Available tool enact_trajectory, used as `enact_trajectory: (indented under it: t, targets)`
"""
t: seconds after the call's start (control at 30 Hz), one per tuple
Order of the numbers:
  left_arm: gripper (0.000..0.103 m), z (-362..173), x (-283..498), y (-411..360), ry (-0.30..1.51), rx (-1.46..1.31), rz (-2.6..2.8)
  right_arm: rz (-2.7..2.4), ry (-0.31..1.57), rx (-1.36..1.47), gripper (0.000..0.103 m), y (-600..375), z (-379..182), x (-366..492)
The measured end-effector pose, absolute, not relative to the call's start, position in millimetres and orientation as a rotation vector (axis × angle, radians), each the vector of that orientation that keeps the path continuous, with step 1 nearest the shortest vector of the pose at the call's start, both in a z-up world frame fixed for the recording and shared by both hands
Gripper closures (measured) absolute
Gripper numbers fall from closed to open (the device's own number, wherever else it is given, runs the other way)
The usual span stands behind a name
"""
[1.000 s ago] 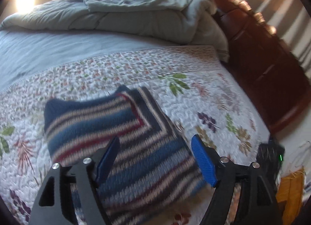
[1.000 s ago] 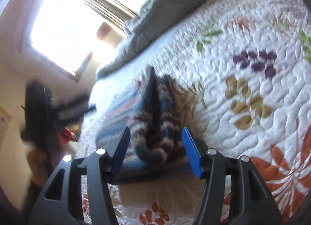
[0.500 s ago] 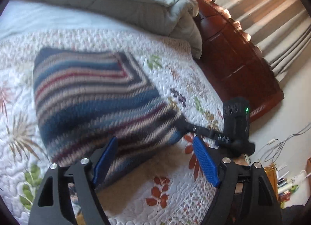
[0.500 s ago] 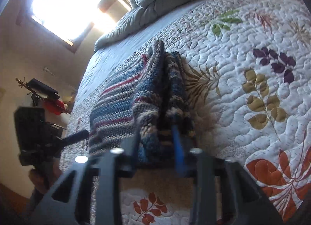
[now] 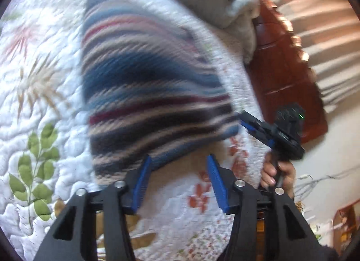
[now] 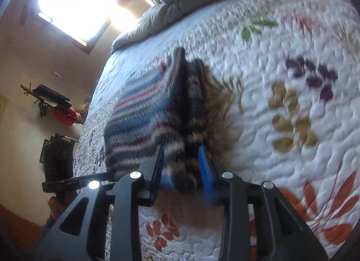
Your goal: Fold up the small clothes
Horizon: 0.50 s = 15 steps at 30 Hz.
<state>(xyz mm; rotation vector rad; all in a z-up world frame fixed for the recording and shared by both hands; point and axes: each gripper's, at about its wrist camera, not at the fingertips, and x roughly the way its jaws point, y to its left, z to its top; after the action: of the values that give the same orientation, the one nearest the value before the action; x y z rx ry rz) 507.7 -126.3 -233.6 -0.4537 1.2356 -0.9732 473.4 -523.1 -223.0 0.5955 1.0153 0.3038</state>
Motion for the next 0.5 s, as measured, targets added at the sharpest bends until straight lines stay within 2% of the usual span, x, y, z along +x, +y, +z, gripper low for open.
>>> enact_trajectory:
  t: [0.1, 0.17, 0.2, 0.27, 0.33, 0.4, 0.5]
  targets:
    - [0.046, -204.8, 507.1, -126.5, 1.124, -0.468, -1.029, 0.336, 1.023, 0.589, 0.065, -516.2, -214.8, 497.4]
    - [0.037, -193.2, 512.4, -128.9, 1.067, -0.488, -1.042, 0.333, 1.053, 0.585, 0.059, -509.7, -220.0, 519.2]
    - [0.037, -194.0, 517.3, -132.5, 1.067, -0.509, -1.054, 0.327, 1.077, 0.590, 0.056, -506.2, -226.7, 530.1]
    - [0.037, -200.8, 528.3, -142.0, 1.096, -0.515, -1.057, 0.332, 1.121, 0.602, 0.056, -502.3, -237.4, 541.9]
    - [0.037, -219.0, 535.9, -150.4, 1.157, -0.497, -1.037, 0.360, 1.157, 0.602, 0.080, -497.3, -245.6, 545.9]
    - [0.038, -238.7, 539.5, -159.1, 1.231, -0.482, -1.014, 0.335, 1.160, 0.588, 0.082, -502.7, -249.9, 543.3]
    - [0.045, -258.7, 537.5, -164.0, 1.283, -0.461, -1.003, 0.300, 1.191, 0.627, 0.082, -518.4, -268.3, 540.2]
